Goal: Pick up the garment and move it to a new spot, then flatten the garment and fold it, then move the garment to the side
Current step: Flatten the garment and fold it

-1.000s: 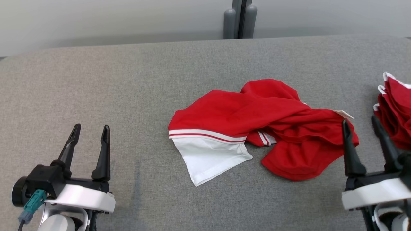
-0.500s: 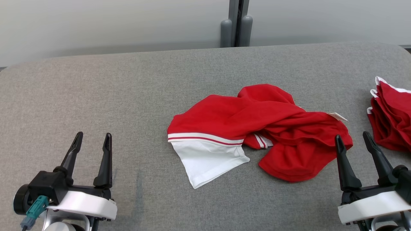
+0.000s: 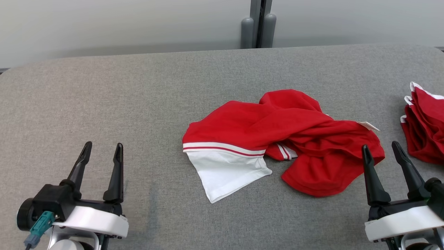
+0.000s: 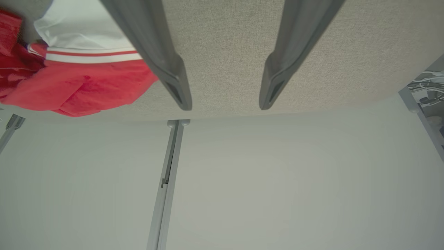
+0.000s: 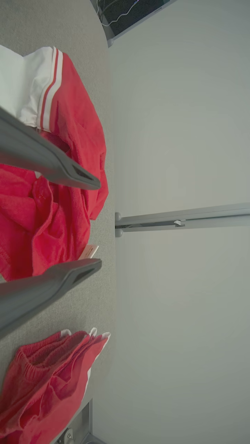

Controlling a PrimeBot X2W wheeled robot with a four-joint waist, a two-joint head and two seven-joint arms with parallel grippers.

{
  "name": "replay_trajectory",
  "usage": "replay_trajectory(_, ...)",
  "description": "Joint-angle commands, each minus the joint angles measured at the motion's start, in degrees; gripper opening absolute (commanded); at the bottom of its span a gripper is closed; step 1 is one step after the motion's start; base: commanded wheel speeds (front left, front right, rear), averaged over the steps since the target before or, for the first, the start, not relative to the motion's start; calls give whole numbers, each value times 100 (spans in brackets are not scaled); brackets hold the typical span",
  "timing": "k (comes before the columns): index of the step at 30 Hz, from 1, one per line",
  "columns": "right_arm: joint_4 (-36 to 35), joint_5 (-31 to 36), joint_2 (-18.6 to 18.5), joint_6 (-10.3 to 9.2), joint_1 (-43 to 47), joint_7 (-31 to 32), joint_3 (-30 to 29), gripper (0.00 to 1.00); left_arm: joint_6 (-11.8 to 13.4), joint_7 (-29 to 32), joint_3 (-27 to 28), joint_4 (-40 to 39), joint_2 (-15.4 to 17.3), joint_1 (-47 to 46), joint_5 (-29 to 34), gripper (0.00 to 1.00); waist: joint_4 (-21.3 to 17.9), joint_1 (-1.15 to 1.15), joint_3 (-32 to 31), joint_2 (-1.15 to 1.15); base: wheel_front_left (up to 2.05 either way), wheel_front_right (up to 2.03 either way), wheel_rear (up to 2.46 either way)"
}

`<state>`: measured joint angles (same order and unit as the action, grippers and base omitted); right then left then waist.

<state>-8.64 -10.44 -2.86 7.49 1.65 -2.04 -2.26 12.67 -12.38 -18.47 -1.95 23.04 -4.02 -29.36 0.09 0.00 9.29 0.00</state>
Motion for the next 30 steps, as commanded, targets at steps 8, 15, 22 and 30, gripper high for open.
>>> replay_trajectory(8, -33, -53, -16, 1, -129, -26, 35, 100, -292, 124, -401, 32, -189, -385, -36, 100, -38, 0, 159, 0, 0, 0, 0)
replay_trajectory(15, 7, -125, -18, 1, -245, -81, 167, 100, -848, 531, -1208, 671, -670, -688, -176, 100, -239, 0, 423, 0, 0, 0, 0)
replay_trajectory(22, 124, -205, -18, 1, -322, -215, 209, 100, -999, 1001, -1438, 1595, -938, -832, -446, 100, -446, 0, 660, 0, 0, 0, 0)
replay_trajectory(30, 283, -368, -20, 1, -413, -338, 252, 100, -1187, 1337, -1646, 2347, -1127, -858, -647, 77, -585, 0, 790, 0, 0, 0, 0)
